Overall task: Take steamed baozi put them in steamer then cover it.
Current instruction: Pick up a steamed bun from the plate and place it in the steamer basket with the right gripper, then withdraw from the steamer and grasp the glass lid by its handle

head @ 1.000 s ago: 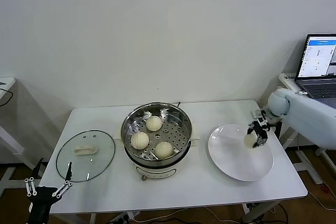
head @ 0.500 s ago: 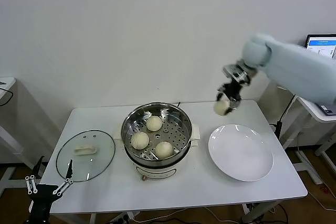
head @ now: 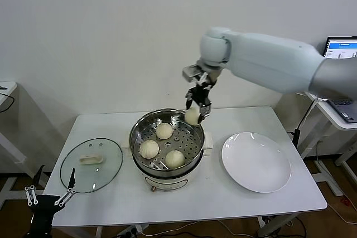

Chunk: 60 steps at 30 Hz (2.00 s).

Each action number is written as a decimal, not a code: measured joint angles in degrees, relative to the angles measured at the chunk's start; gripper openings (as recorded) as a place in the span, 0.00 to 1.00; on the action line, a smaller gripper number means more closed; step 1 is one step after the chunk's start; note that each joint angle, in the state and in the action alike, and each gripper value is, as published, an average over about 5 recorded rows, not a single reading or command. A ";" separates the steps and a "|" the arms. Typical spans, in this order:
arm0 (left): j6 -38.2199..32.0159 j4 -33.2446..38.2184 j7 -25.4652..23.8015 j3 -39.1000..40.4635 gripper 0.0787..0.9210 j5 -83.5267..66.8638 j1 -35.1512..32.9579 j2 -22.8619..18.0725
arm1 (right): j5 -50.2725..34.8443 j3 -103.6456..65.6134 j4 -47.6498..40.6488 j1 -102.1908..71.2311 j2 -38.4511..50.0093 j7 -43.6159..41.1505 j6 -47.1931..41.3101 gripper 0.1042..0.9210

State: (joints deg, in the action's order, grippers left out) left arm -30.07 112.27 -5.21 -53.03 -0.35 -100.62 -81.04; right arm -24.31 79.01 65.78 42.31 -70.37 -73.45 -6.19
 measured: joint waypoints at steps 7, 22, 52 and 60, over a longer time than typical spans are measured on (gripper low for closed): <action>-0.01 -0.37 0.05 -0.47 0.88 -0.07 0.01 0.16 | 0.29 1.96 0.36 -1.92 -3.03 2.13 -1.15 0.71; -0.18 -0.36 0.03 -0.98 0.88 -0.23 -0.32 -0.01 | 2.77 3.70 0.20 -5.97 -4.49 5.59 -2.62 0.71; -0.69 -0.82 0.49 -0.75 0.88 -0.27 0.22 -0.03 | 4.59 3.01 0.53 -9.33 -3.64 9.82 -3.69 0.88; -0.13 0.14 0.59 -0.53 0.88 0.08 0.27 0.41 | 0.56 -2.72 3.25 -9.28 -0.19 12.13 -2.73 0.88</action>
State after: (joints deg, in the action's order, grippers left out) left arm -30.21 112.41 -4.61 -53.55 -0.27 -100.35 -80.62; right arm -23.75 76.29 69.03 33.03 -70.56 -61.32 -8.92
